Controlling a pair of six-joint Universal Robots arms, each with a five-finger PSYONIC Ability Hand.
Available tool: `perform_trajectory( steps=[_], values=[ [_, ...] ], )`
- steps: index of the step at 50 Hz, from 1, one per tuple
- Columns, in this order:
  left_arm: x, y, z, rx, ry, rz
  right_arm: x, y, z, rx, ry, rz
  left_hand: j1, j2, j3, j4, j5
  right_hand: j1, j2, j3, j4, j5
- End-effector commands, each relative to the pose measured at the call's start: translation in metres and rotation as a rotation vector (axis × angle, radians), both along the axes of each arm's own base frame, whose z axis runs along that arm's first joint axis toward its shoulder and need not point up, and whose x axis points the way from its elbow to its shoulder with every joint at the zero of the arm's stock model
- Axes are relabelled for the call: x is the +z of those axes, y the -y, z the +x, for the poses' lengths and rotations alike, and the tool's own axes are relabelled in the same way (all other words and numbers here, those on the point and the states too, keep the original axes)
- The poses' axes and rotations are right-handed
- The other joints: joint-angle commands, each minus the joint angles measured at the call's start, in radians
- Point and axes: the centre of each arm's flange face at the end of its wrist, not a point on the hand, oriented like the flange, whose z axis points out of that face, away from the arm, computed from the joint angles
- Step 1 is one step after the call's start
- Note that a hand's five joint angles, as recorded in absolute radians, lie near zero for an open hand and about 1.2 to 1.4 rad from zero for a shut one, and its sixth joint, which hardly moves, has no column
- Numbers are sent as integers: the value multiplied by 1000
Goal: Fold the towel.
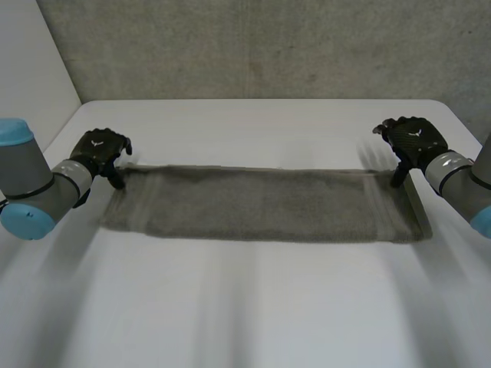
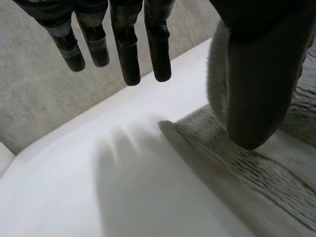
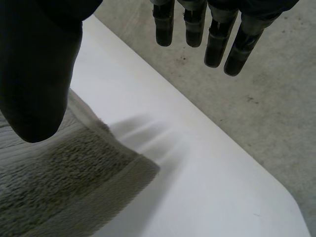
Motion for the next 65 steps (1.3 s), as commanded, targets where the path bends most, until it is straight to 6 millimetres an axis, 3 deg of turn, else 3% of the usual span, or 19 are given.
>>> perform_trajectory(
  steps=[1,6,11,13,16,18,19,23,27,34,37,43,57,59,65],
  values=[
    [3,13,2,55,10,-45,5,5,-1,-31,43,-33,-74,-68,-58,-66,-25,-65,-76,-53,-76,-64],
    [3,16,5,104,23,-50,13,4,-3,-45,86,-41,-171,-165,-58,-66,-122,-65,-76,-53,-76,-64],
    [11,9,5,106,22,-40,34,-8,-4,-45,91,-63,-245,-238,-58,-66,-196,-65,-76,-53,-76,-64],
    [26,-3,7,105,20,-38,49,-19,-6,-46,91,-72,-268,-262,-58,-66,-219,-65,-76,-53,-76,-64],
    [32,-11,8,103,20,-31,61,-36,-8,-44,89,-52,-268,-262,-58,-66,-219,-65,-76,-53,-76,-64],
    [47,-30,10,99,19,-27,65,-47,-9,-41,87,-27,-271,-265,-58,-66,-222,-65,-76,-53,-76,-64],
    [47,-30,10,99,19,-27,67,-58,-10,-42,86,7,-271,-265,-58,-66,-222,-65,-76,-53,-76,-64],
    [58,-62,10,77,18,1,69,-79,-11,-45,83,80,-280,-273,-58,-66,-231,-65,-76,-53,-76,-64],
    [60,-81,11,75,20,14,60,-105,-13,-45,72,176,-283,-276,-58,-66,-234,-65,-76,-53,-76,-64],
    [54,-107,11,72,13,3,40,-110,-28,-52,70,215,-280,-273,-58,-66,-231,-65,-76,-53,-76,-64],
    [49,-113,9,68,10,-1,28,-111,-33,-24,66,251,-280,-273,-58,-66,-231,59,48,-53,-76,60],
    [45,-119,7,64,1,-3,3,-108,-40,0,16,292,-277,-270,-58,-66,-228,169,157,-53,-76,169],
    [50,-123,6,69,-65,-29,-19,-101,-49,-12,-20,289,-277,-270,-58,-66,-228,268,257,-53,-76,269],
    [50,-123,6,69,-65,-32,-20,-98,-49,-7,-30,263,-277,-270,-58,-66,-228,467,456,-53,-76,468],
    [50,-123,6,69,-65,-34,-31,-95,-50,-9,-33,268,-280,-273,-58,-66,-231,530,518,-53,-76,531]
  ],
)
